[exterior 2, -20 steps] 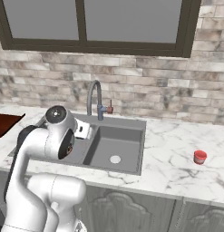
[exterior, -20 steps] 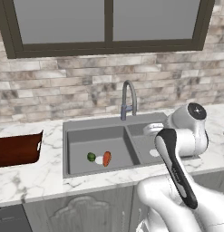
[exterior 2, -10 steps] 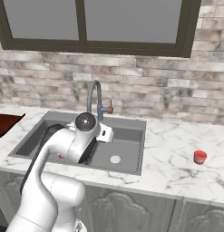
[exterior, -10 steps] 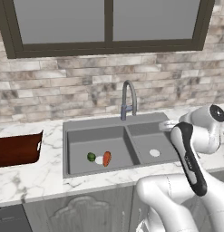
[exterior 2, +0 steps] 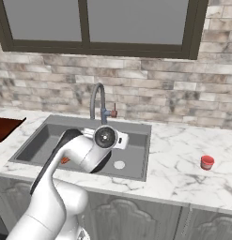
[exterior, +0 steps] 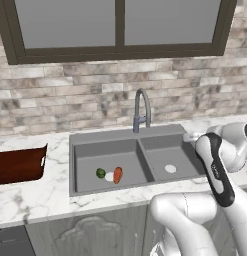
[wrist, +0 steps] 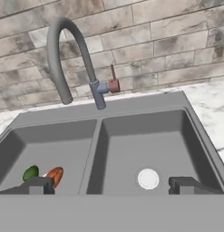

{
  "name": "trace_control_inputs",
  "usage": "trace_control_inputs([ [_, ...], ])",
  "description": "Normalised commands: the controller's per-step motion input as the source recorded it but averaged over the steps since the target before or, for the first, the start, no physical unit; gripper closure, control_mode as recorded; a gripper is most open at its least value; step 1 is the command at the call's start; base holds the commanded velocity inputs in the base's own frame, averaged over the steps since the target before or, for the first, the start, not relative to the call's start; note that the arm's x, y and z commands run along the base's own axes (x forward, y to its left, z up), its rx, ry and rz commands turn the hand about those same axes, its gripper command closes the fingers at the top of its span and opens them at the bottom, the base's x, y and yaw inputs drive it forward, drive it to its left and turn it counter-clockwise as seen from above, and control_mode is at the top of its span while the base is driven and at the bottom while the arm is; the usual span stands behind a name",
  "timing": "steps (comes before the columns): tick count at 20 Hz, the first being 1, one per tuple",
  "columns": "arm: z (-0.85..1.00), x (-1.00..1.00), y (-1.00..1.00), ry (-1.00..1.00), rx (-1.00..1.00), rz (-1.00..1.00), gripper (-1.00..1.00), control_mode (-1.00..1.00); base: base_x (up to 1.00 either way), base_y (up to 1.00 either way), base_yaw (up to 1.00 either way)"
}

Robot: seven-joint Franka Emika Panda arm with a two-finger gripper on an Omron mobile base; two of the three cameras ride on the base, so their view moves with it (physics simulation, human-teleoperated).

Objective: Pick up all produce items and place them in the sink. Turn on the sink faucet to wash them. Then turn the sink off and put them in the tray.

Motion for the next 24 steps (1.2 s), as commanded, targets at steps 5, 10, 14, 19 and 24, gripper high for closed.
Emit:
trace_control_inputs([
  [5,-0.01,0.09,-0.01,-0.01,0.0,0.0,-1.0,-1.0,0.0,0.0,0.0],
  [10,0.0,0.28,-0.13,-0.09,0.0,0.0,-1.0,-1.0,0.0,0.0,0.0],
  [14,0.0,0.28,-0.15,-0.14,0.0,0.01,-1.0,-1.0,0.0,0.0,0.0],
  [19,0.0,0.27,-0.02,-0.16,0.0,0.04,-1.0,-1.0,0.0,0.0,0.0],
  [24,0.0,0.2,0.0,-0.14,-0.01,0.09,-1.0,-1.0,0.0,0.0,0.0],
])
